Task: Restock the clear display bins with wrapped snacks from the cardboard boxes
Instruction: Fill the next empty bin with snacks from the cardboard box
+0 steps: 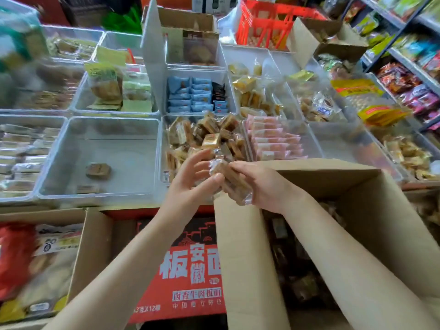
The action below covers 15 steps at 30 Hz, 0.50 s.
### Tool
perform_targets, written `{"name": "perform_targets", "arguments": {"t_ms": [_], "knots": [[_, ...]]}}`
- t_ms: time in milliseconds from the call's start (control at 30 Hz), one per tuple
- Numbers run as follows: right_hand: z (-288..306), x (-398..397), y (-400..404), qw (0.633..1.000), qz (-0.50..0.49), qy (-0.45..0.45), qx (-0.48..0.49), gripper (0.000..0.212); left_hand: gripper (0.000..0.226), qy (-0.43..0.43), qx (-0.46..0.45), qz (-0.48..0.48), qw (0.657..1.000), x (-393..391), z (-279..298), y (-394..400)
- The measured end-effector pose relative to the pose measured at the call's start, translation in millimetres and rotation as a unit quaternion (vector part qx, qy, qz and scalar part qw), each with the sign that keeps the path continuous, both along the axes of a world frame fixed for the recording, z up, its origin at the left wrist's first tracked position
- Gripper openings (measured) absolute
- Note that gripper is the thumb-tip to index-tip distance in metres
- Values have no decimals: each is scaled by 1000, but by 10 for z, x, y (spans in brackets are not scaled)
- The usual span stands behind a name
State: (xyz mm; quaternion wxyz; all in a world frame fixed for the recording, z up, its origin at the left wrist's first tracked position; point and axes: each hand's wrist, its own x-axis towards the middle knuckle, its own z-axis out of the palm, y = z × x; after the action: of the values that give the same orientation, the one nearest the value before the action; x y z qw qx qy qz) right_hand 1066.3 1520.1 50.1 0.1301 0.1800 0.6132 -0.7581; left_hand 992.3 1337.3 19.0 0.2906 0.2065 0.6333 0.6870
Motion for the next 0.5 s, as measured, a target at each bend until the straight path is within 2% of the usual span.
{"name": "perform_targets", "arguments": {"t_ms": [67, 133, 233, 367, 433, 500], "knots": [[-9, -309, -323, 1000, -14, 5, 19, 27, 69, -27, -5, 35, 999, -244, 2, -259], [-95, -633, -606, 997, -17, 25, 78, 29, 69, -52, -31, 74, 995, -523, -70, -556], [-236, -1098, -1030, 983, 3, 56, 173, 34, 51, -77, -63, 116, 988, -978, -241, -1034], [-508, -1721, -1572, 969, 47, 23, 243, 28, 30, -95, -74, 148, 982, -1552, -546, -1614], [-714, -2023, -1763, 943, 90, -6, 320, 25, 30, -43, -105, 176, 978, -1826, -764, -1879], [-969, -2299, -1915, 917, 103, -16, 385, 21, 44, 76, -215, 180, 957, -2092, -1037, -2146]]}}
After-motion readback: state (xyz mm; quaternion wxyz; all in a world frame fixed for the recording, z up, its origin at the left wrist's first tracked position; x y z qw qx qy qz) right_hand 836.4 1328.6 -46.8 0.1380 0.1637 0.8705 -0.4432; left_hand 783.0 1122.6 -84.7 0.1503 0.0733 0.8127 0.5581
